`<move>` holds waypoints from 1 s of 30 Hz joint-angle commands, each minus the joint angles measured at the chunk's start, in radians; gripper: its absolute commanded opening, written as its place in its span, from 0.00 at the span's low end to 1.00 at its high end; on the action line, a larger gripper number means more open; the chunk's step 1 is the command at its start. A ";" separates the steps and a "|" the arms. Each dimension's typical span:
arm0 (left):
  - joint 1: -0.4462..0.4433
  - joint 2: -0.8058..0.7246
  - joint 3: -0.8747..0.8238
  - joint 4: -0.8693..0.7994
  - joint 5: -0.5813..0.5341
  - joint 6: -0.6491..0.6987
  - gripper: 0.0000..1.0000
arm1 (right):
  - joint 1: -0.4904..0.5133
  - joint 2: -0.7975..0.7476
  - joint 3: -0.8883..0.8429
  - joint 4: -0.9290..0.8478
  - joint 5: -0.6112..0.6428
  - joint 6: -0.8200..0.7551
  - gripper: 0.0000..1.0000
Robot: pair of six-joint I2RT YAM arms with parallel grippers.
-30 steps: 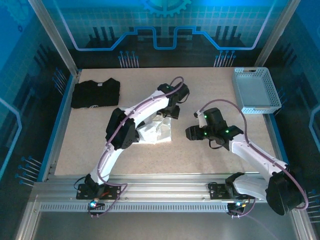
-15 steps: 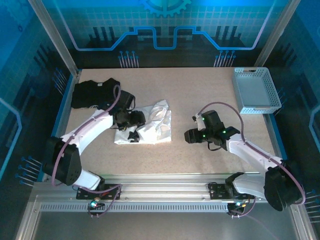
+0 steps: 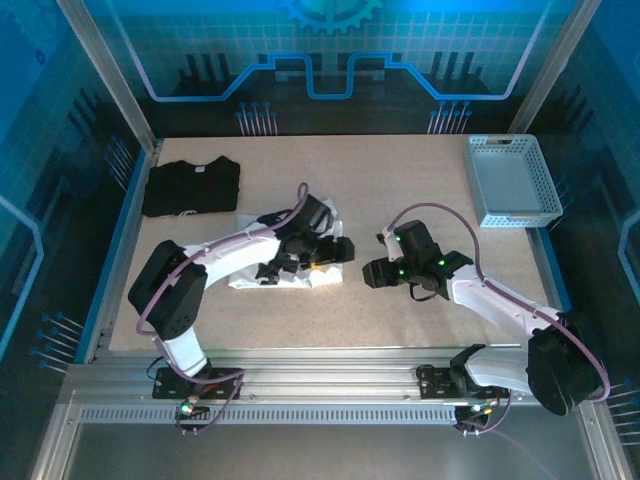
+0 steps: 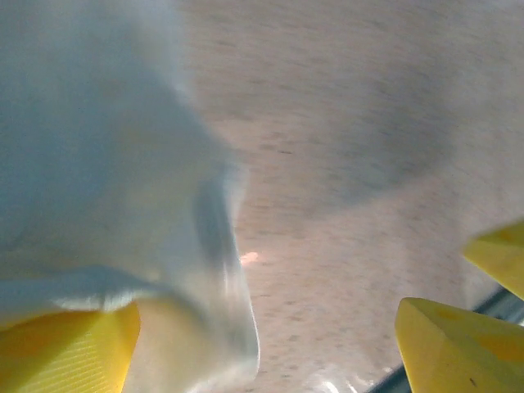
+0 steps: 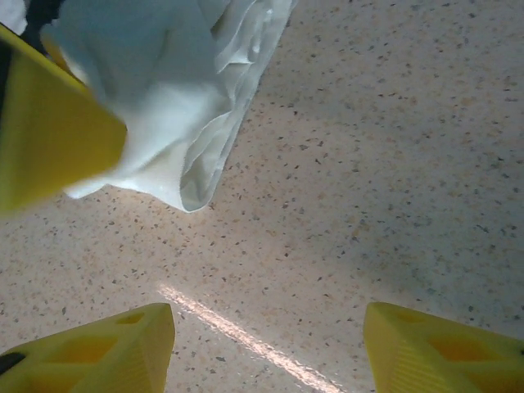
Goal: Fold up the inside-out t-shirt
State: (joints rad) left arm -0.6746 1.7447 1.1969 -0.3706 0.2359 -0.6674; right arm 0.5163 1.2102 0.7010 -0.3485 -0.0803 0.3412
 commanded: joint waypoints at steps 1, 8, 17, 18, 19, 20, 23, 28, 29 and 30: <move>-0.050 0.017 0.045 0.035 0.047 0.020 0.82 | -0.013 -0.045 -0.009 -0.030 0.067 0.024 0.63; -0.053 -0.111 0.004 0.031 0.050 0.105 0.83 | -0.133 -0.170 -0.104 0.025 0.087 0.145 0.64; 0.205 -0.341 -0.184 0.005 -0.027 0.044 0.82 | -0.053 -0.066 -0.053 0.255 -0.062 0.041 0.60; 0.241 -0.350 -0.202 0.002 -0.032 0.032 0.82 | -0.032 -0.011 -0.016 0.259 -0.079 0.014 0.60; 0.279 -0.356 -0.222 0.004 -0.037 0.027 0.82 | -0.008 0.054 0.033 0.259 -0.093 -0.010 0.61; 0.309 -0.357 -0.234 -0.004 -0.055 0.026 0.81 | 0.014 0.122 0.087 0.251 -0.108 -0.026 0.61; 0.361 -0.342 -0.246 -0.036 -0.115 0.047 0.81 | 0.069 0.297 0.233 0.234 -0.124 -0.038 0.63; 0.396 -0.292 -0.258 -0.045 -0.140 0.074 0.82 | 0.133 0.532 0.420 0.136 -0.119 -0.041 0.56; 0.400 -0.282 -0.262 -0.042 -0.138 0.077 0.82 | 0.140 0.558 0.436 0.118 -0.110 -0.038 0.51; 0.403 -0.274 -0.266 -0.041 -0.138 0.079 0.82 | 0.142 0.573 0.440 0.109 -0.098 -0.032 0.46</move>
State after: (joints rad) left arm -0.2859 1.4445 0.9489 -0.3893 0.1234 -0.6186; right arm 0.6407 1.7325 1.1110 -0.1558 -0.1768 0.3172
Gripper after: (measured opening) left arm 0.819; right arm 0.484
